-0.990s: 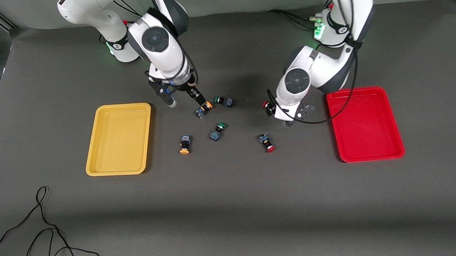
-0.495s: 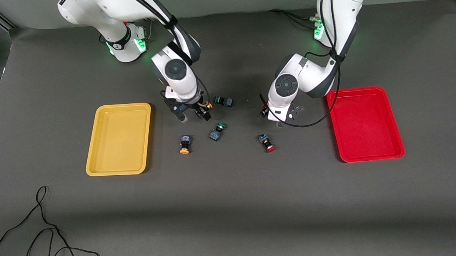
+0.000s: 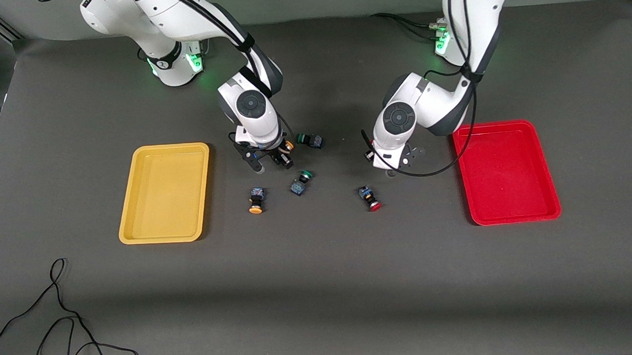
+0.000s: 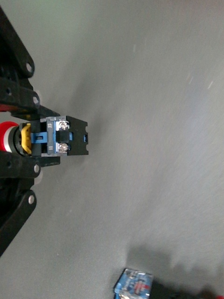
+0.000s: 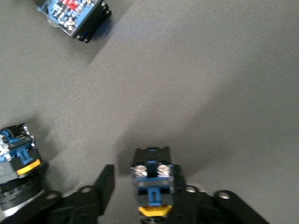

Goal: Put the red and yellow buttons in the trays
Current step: 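Move the red and yellow buttons to their matching trays with both grippers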

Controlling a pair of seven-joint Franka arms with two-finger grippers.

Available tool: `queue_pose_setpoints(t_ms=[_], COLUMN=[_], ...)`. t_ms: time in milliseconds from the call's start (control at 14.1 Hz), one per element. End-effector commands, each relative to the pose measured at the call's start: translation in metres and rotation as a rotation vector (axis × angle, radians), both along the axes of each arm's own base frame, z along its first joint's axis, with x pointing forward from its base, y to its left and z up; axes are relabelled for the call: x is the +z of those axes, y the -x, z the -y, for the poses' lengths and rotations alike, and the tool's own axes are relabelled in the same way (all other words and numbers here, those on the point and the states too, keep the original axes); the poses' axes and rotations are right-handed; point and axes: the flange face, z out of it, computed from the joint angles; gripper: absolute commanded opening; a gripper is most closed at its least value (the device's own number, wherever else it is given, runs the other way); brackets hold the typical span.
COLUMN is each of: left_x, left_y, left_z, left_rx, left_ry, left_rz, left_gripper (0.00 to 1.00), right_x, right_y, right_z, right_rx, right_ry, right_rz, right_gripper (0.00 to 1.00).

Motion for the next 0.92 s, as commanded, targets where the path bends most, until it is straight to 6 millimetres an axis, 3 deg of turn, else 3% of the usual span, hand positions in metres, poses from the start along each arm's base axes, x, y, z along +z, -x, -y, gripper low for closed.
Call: queue_pose_setpoints(t_ms=[0, 141, 212, 283, 495, 566, 707, 778, 848], left_x=[0.063, 0.086, 0.087, 0.079, 0.057, 0.042, 0.013, 0.002, -0.005], left_y=[-0.024, -0.041, -0.048, -0.048, -0.047, -0.04, -0.019, -0.011, -0.006], left_z=[-0.053, -0.119, -0.151, -0.18, -0.264, -0.29, -0.323, -0.324, -0.323], left_rx=[-0.091, -0.191, -0.235, -0.269, -0.347, -0.376, -0.403, -0.404, -0.407], left_ry=[-0.013, -0.009, -0.039, -0.064, -0.003, 0.029, 0.066, 0.069, 0.071], left_rz=[-0.058, -0.109, -0.123, -0.137, -0.146, -0.128, -0.068, -0.036, -0.018], left_gripper=[0.0, 0.0, 0.0, 0.0, 0.0, 0.0, 0.0, 0.02, 0.13], right_x=[0.01, 0.034, 0.058, 0.086, 0.179, 0.208, 0.259, 0.279, 0.296], right_y=[-0.002, -0.008, -0.016, -0.024, -0.058, -0.068, -0.087, -0.095, -0.104], right_z=[-0.005, -0.01, -0.016, -0.021, -0.01, 0.004, 0.044, 0.07, 0.099], right_rx=[-0.007, -0.001, 0.004, 0.02, 0.129, 0.206, 0.313, 0.384, 0.46], right_ry=[-0.007, 0.002, 0.015, 0.031, 0.055, 0.045, 0.015, -0.004, -0.025], right_rz=[0.004, -0.02, -0.053, -0.088, -0.162, -0.169, -0.156, -0.152, -0.143], right_gripper=[0.07, 0.07, 0.07, 0.07, 0.07, 0.07, 0.07, 0.07, 0.07])
